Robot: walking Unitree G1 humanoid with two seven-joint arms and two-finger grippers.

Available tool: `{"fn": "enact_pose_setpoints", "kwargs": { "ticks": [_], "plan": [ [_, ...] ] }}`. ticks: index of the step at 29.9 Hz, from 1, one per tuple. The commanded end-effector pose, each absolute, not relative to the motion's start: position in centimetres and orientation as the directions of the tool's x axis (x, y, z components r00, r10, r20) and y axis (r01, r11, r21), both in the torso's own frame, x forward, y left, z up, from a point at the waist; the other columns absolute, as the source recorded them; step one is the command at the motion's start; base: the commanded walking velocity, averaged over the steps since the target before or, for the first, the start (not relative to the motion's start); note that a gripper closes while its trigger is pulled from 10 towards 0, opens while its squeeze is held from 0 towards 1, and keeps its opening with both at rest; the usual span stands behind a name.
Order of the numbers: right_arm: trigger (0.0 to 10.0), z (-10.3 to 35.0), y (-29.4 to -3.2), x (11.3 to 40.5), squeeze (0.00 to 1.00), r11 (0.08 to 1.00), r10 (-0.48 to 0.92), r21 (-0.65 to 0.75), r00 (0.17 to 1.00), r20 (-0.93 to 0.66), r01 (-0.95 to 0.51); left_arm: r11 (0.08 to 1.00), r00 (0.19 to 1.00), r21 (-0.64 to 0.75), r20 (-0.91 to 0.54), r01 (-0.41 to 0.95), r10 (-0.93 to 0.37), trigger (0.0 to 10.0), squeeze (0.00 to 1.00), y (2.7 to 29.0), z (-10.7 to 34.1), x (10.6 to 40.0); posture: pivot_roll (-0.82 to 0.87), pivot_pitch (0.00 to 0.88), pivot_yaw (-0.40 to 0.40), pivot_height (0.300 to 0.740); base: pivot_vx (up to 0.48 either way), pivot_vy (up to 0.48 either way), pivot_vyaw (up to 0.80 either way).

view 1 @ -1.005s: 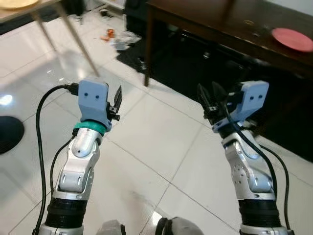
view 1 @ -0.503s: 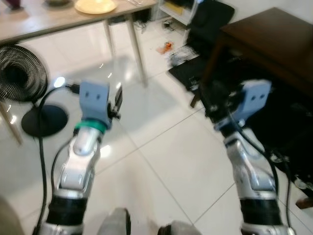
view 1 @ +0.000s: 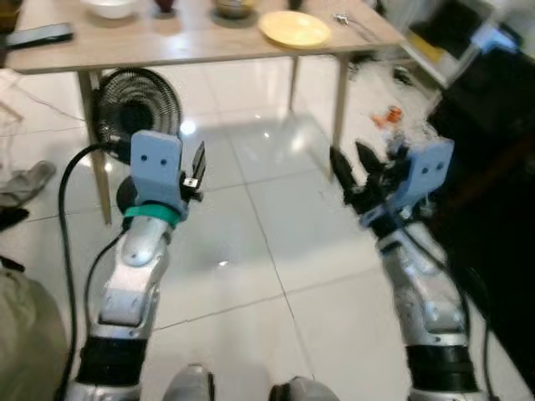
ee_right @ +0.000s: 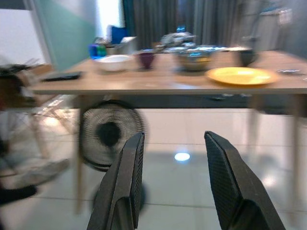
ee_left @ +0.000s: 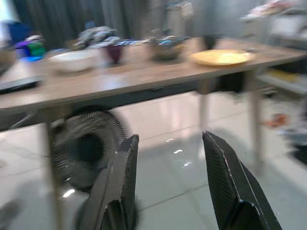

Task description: Setting the table

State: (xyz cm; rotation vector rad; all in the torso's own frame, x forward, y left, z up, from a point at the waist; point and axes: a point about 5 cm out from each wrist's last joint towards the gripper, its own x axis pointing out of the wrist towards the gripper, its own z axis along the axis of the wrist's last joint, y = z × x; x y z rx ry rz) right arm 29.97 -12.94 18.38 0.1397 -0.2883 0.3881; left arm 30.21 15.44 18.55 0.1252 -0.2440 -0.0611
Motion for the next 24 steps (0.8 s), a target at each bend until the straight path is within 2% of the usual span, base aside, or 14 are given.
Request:
{"fn": "enact_pose_setpoints", "kwargs": {
  "ticks": [1,12,14,18,20,21,22,24],
  "plan": [
    [10.0,18.1,-13.7,29.9,0.00,0.926,0.337,0.071,0.896,0.289,-0.371,0.992,0.970,0.119,0.229,0.051,-0.077,10.0,0.00,15.0,18.3,30.2,0.04,0.000,-0.040,0.740,0.360,0.000,0.79],
    [10.0,17.8,-14.6,30.2,0.00,0.944,0.297,0.061,0.918,0.262,-0.323,0.995,0.978,0.068,0.189,0.073,-0.085,10.0,0.00,14.5,18.1,31.0,0.05,0.000,-0.043,0.740,0.359,0.000,0.04],
    [10.0,17.2,-15.5,30.1,0.00,0.956,0.284,0.006,0.931,0.231,-0.293,0.984,0.974,0.087,0.154,0.154,-0.166,10.0,0.00,13.2,17.6,31.4,0.05,0.000,-0.037,0.740,0.349,0.000,0.00],
    [10.0,16.9,-15.9,30.1,0.00,0.961,0.275,-0.023,0.936,0.220,-0.277,0.978,0.970,0.097,0.142,0.186,-0.199,10.0,0.00,12.7,17.3,31.5,0.05,0.000,-0.037,0.740,0.345,0.000,0.00],
    [10.0,16.1,-17.8,30.0,0.00,0.973,0.205,-0.144,0.961,0.186,-0.179,0.949,0.949,0.142,0.104,0.283,-0.298,10.0,0.00,11.7,16.4,31.8,0.02,0.000,-0.008,0.740,0.345,0.000,0.00],
    [10.0,16.1,-17.8,30.0,0.00,0.973,0.205,-0.144,0.961,0.186,-0.179,0.949,0.949,0.142,0.104,0.283,-0.298,10.0,0.00,11.7,16.4,31.8,0.02,0.000,-0.008,0.740,0.345,0.000,0.00],
    [10.0,15.5,-19.0,29.9,0.00,0.967,0.172,-0.216,0.971,0.167,-0.134,0.933,0.936,0.159,0.091,0.324,-0.341,10.0,0.00,11.4,16.1,31.9,0.01,0.000,0.003,0.740,0.345,0.000,0.00],
    [10.0,15.5,-19.0,29.9,0.00,0.967,0.172,-0.216,0.971,0.167,-0.134,0.933,0.936,0.159,0.091,0.324,-0.341,10.0,0.00,11.4,16.1,31.9,0.01,0.000,0.003,0.740,0.345,0.000,0.00]
  ]
}}
